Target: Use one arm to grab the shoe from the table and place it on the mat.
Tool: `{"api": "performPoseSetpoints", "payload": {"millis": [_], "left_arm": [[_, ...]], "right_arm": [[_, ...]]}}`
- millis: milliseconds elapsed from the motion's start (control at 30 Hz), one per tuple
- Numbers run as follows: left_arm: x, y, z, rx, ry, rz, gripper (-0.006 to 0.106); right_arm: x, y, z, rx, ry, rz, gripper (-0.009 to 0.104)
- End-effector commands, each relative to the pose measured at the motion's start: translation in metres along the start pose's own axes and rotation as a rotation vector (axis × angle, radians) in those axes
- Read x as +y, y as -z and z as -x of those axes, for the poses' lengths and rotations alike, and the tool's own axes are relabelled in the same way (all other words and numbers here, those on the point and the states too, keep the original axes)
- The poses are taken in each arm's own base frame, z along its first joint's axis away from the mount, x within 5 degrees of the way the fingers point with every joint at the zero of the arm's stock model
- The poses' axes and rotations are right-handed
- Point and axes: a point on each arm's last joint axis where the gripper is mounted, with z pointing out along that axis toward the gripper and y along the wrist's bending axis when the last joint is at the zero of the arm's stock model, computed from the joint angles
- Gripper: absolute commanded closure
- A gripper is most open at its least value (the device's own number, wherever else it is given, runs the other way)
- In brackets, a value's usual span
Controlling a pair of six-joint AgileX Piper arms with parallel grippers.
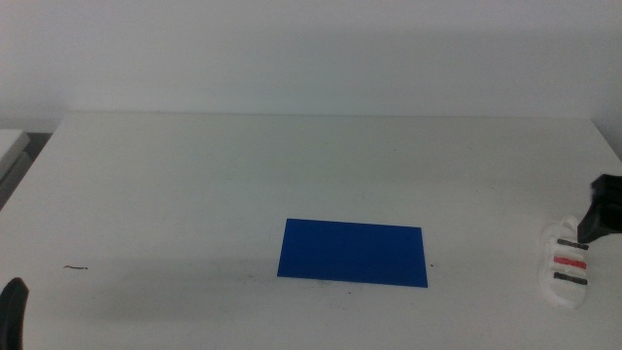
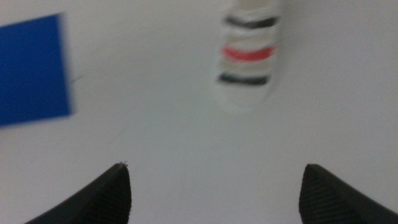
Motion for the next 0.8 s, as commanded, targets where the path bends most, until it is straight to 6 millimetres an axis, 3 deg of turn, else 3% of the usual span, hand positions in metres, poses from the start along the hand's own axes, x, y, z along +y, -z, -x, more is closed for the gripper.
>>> {"api": "performPoseSetpoints", "payload": {"millis": [0,300,600,667,767], "left_arm": [[0.0,0.0,0.001,-0.008,0.005,-0.002,0.007],[0.0,0.0,0.001,-0.008,0.005,-0.002,0.007],[0.0,0.0,0.001,-0.008,0.005,-0.002,0.007],[0.0,0.0,0.001,-0.008,0.005,-0.002,0.007],[0.0,0.0,0.001,-0.008,0.005,-0.002,0.007]], "right_arm": [[-0.005,-0.022,0.018,-0.021,-0.039,-0.072,0.003],[-0.009,-0.108,0.055,-0.05,-0.08,-0.118,0.003],[-0.013,-0.15,0.06,-0.013,-0.06,-0.145,0.005],[-0.014,-0.153,0.059,-0.005,-0.06,-0.147,0.012],[-0.011,-0.155,0.057,0.015,-0.053,-0.149,0.043]]}}
